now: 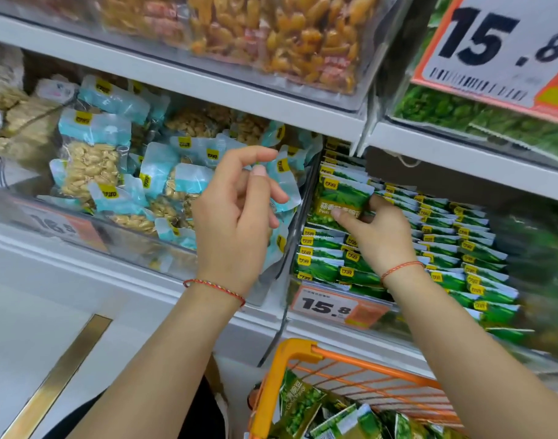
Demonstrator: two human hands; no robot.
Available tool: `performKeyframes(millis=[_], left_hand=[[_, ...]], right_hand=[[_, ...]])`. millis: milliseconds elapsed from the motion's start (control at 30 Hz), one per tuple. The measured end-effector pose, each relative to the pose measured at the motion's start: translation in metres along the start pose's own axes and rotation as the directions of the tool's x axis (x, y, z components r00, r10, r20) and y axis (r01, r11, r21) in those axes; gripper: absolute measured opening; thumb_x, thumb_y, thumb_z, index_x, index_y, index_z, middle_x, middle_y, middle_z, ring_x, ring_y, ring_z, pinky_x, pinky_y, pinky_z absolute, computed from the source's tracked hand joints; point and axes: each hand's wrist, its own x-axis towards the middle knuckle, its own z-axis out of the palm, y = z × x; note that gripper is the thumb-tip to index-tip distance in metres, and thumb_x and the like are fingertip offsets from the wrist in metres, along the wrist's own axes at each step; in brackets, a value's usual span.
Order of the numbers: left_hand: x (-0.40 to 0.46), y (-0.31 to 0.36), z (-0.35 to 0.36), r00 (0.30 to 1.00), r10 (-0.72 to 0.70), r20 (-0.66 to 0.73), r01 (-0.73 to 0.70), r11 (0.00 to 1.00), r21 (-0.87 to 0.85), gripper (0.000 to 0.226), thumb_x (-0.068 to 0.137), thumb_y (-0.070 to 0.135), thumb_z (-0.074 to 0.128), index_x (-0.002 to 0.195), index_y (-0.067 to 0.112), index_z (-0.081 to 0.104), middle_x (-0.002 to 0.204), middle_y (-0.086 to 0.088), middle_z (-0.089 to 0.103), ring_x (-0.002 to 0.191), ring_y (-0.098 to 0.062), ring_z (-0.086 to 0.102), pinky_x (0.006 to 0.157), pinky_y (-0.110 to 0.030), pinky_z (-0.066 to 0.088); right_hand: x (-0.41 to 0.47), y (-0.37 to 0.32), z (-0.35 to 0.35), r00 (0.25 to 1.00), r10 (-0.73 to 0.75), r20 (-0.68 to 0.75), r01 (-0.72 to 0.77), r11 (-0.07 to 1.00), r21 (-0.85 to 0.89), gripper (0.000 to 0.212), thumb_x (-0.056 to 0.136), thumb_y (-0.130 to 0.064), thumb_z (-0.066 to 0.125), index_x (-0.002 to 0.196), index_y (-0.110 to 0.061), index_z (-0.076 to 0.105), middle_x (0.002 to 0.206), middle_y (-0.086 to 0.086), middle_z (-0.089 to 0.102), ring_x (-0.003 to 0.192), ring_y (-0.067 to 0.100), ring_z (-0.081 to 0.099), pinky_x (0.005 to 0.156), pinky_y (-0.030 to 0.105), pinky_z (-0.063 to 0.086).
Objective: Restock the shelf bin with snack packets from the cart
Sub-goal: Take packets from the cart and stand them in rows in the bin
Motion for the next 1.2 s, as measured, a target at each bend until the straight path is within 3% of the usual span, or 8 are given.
performKeyframes(millis=[267, 433, 533, 633, 800, 900, 1000, 1200], left_hand=[[-0.002, -0.001, 0.005, 0.999, 0.012, 0.038, -0.015, 0.998, 0.059, 0.021, 0.096, 0.019, 0.040, 0.097, 0.032, 0.056, 0.065, 0.005, 0.064, 0.041, -0.027, 0.045, 0.044, -0.043, 0.042], [-0.004, -0.002, 0.001, 0.998, 0.028, 0.059, -0.034, 0.995, 0.092, 0.021, 0.096, 0.020, 0.041, 0.095, 0.034, 0.057, 0.066, 0.005, 0.064, 0.044, -0.027, 0.048, 0.046, -0.048, 0.043], [-0.004, -0.002, -0.001, 0.997, 0.017, 0.069, -0.025, 0.994, 0.108, 0.021, 0.096, 0.019, 0.041, 0.094, 0.033, 0.057, 0.066, 0.005, 0.063, 0.045, -0.028, 0.049, 0.047, -0.048, 0.043], [-0.004, -0.002, -0.001, 0.997, 0.023, 0.078, -0.032, 0.992, 0.122, 0.022, 0.096, 0.019, 0.041, 0.094, 0.033, 0.057, 0.066, 0.005, 0.063, 0.044, -0.027, 0.049, 0.046, -0.047, 0.043], [-0.004, -0.005, 0.000, 0.995, 0.011, 0.095, -0.023, 0.992, 0.123, 0.020, 0.096, 0.018, 0.042, 0.095, 0.029, 0.059, 0.065, 0.005, 0.064, 0.042, -0.022, 0.048, 0.044, -0.042, 0.044], [-0.006, -0.009, 0.002, 0.994, -0.011, 0.107, -0.003, 0.991, 0.134, 0.020, 0.095, 0.019, 0.043, 0.096, 0.024, 0.062, 0.061, 0.008, 0.063, 0.040, -0.010, 0.045, 0.043, -0.032, 0.039], [-0.007, -0.009, 0.001, 0.992, -0.005, 0.128, -0.014, 0.989, 0.150, 0.020, 0.095, 0.018, 0.043, 0.096, 0.024, 0.063, 0.060, 0.007, 0.062, 0.042, -0.006, 0.048, 0.048, -0.026, 0.039], [-0.007, -0.012, -0.003, 0.989, -0.001, 0.146, -0.023, 0.986, 0.163, 0.020, 0.095, 0.018, 0.043, 0.094, 0.027, 0.062, 0.060, 0.007, 0.061, 0.045, -0.005, 0.051, 0.049, -0.031, 0.046]], right_hand=[[-0.004, -0.007, -0.009, 0.984, 0.062, 0.169, -0.044, 0.993, -0.109, 0.070, 0.091, -0.040, 0.057, 0.143, 0.001, 0.034, 0.146, 0.014, 0.040, 0.132, 0.029, 0.041, 0.101, 0.031, 0.035], [-0.005, -0.005, -0.009, 0.995, 0.089, 0.048, -0.085, 0.994, -0.074, 0.075, 0.084, -0.043, 0.067, 0.142, -0.007, 0.036, 0.099, 0.009, 0.059, 0.096, 0.028, 0.059, 0.079, 0.032, 0.045], [-0.005, -0.002, -0.003, 0.991, 0.107, 0.079, -0.112, 0.992, 0.059, 0.040, 0.085, -0.033, 0.069, 0.111, -0.013, 0.045, 0.070, 0.003, 0.052, 0.066, 0.023, 0.064, 0.077, 0.041, 0.054], [-0.001, 0.000, 0.000, 0.989, 0.102, 0.108, -0.114, 0.988, 0.108, 0.032, 0.087, -0.028, 0.067, 0.094, -0.013, 0.040, 0.082, 0.012, 0.056, 0.051, 0.011, 0.059, 0.073, 0.040, 0.056], [0.001, -0.004, 0.002, 0.988, 0.078, 0.134, -0.066, 0.994, -0.089, 0.037, 0.090, -0.037, 0.061, 0.069, -0.019, 0.036, 0.083, 0.019, 0.060, 0.071, 0.031, 0.063, 0.071, 0.043, 0.051], [0.000, -0.003, -0.003, 0.979, 0.085, 0.184, -0.055, 0.985, -0.167, 0.036, 0.089, -0.046, 0.057, 0.085, -0.011, 0.049, 0.086, 0.014, 0.060, 0.083, 0.034, 0.061, 0.065, 0.035, 0.043], [-0.004, -0.002, -0.014, 0.989, 0.093, 0.110, -0.075, 0.984, -0.164, 0.068, 0.088, -0.049, 0.058, 0.141, -0.013, 0.035, 0.097, 0.000, 0.054, 0.092, 0.028, 0.059, 0.065, 0.029, 0.039], [-0.026, 0.002, -0.006, 0.984, -0.178, 0.031, 0.180, 0.950, -0.257, 0.060, 0.092, -0.031, 0.058, 0.145, -0.019, 0.032, 0.141, 0.008, 0.041, 0.100, 0.025, 0.054, 0.081, 0.026, 0.037]])
